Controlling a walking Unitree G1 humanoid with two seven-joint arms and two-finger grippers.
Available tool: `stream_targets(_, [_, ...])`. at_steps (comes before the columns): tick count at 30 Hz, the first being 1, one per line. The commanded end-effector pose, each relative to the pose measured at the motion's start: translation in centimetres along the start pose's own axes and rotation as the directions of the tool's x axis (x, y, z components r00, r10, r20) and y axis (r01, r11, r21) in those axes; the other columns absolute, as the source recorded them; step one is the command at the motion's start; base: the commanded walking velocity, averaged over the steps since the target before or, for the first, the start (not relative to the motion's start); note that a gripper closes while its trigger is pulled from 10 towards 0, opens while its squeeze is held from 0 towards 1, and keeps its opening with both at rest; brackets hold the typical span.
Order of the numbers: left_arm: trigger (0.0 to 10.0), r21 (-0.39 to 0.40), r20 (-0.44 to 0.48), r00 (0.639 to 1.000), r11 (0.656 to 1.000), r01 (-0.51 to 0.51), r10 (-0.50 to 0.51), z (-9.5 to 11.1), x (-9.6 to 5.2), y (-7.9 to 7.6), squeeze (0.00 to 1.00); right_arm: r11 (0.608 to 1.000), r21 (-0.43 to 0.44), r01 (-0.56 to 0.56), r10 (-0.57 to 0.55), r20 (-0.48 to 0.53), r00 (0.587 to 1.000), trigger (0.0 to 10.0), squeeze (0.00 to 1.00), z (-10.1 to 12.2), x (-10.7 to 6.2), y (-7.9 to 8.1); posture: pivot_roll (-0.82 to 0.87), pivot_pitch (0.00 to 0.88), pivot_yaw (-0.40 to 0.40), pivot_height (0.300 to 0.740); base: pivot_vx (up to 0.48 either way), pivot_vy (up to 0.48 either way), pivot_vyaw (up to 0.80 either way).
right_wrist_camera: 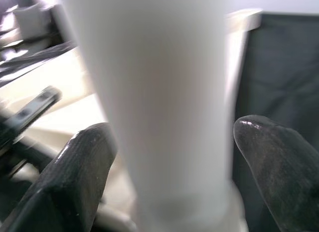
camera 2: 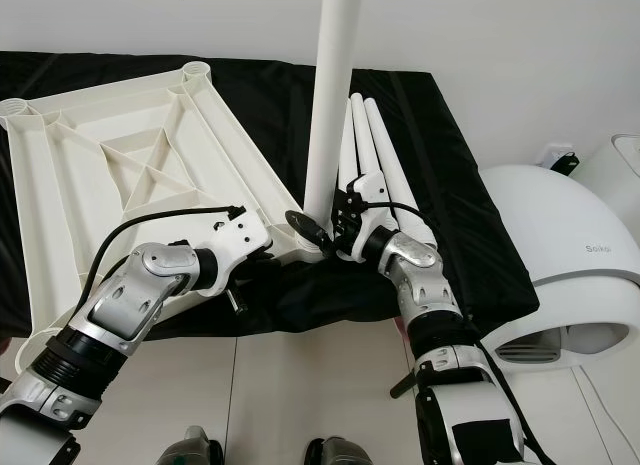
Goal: Building children table
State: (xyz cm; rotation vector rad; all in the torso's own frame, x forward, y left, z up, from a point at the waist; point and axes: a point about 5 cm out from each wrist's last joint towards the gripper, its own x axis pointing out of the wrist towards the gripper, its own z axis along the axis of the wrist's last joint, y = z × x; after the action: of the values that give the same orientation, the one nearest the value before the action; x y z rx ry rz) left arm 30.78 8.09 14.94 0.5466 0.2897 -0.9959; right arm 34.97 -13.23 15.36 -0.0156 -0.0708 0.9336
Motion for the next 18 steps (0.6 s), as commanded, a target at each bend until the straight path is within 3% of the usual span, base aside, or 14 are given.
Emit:
stream_targets(1, [10.0, 0.02, -0.018, 1.0, 1.0, -0.007, 0.007, -0.2, 0.1, -0.1, 0.0, 0.999, -0.006, -0.054, 0.054, -0.012, 0.998, 10.0, 0.0, 0.1, -0.1, -0.1, 0.01, 0.027, -0.041, 0.74, 0.0, 0.0, 0.0])
stream_targets(7, [10.0, 0.019, -0.019, 1.0, 1.0, -0.012, 0.013, -0.1, 0.0, 0.1, 0.0, 0.994, -0.007, -0.111, 0.11, -0.045, 0.993, 10.0, 0.0, 0.1, -0.4, -0.8, 0.01, 0.035, -0.038, 0.74, 0.0, 0.0, 0.0])
stream_targets(9, [10.0, 0.019, -0.02, 1.0, 1.0, -0.013, 0.014, -0.1, 0.0, 0.2, 0.0, 0.994, -0.023, -0.108, 0.107, -0.051, 0.993, 4.4, 0.0, 0.3, -0.4, -1.1, 0.01, 0.038, -0.036, 0.74, 0.0, 0.0, 0.0])
stream_targets(10, [10.0, 0.019, -0.02, 1.0, 1.0, -0.013, 0.014, -0.1, 0.0, 0.2, 0.0, 0.994, -0.023, -0.108, 0.107, -0.051, 0.993, 4.4, 0.0, 0.3, -0.4, -1.1, 0.01, 0.038, -0.036, 0.74, 0.0, 0.0, 0.0])
stream_targets(11, [10.0, 0.019, -0.021, 1.0, 1.0, -0.014, 0.014, -0.1, 0.0, 0.2, 0.0, 0.993, -0.025, -0.112, 0.11, -0.052, 0.993, 2.6, 0.0, 0.4, -0.3, -1.3, 0.01, 0.041, -0.035, 0.74, 0.0, 0.0, 0.0])
stream_targets(13, [10.0, 0.019, -0.021, 1.0, 1.0, -0.014, 0.014, 0.0, 0.0, 0.2, 0.0, 0.993, -0.023, -0.114, 0.112, -0.051, 0.992, 2.6, 0.0, 0.5, -0.3, -1.4, 0.01, 0.041, -0.035, 0.74, 0.0, 0.0, 0.0])
stream_targets(14, [10.0, 0.019, -0.021, 1.0, 1.0, -0.014, 0.015, 0.0, 0.0, 0.2, 0.0, 0.993, -0.024, -0.112, 0.111, -0.051, 0.993, 0.0, 0.0, 0.5, -0.3, -1.5, 0.01, 0.04, -0.035, 0.74, 0.0, 0.0, 0.0])
stream_targets(18, [10.0, 0.018, -0.02, 1.0, 1.0, -0.015, 0.016, 0.0, 0.0, 0.2, 0.0, 0.994, -0.03, -0.11, 0.108, -0.049, 0.993, 0.0, 0.0, 0.6, -0.3, -1.6, 0.01, 0.043, -0.035, 0.74, 0.0, 0.0, 0.0])
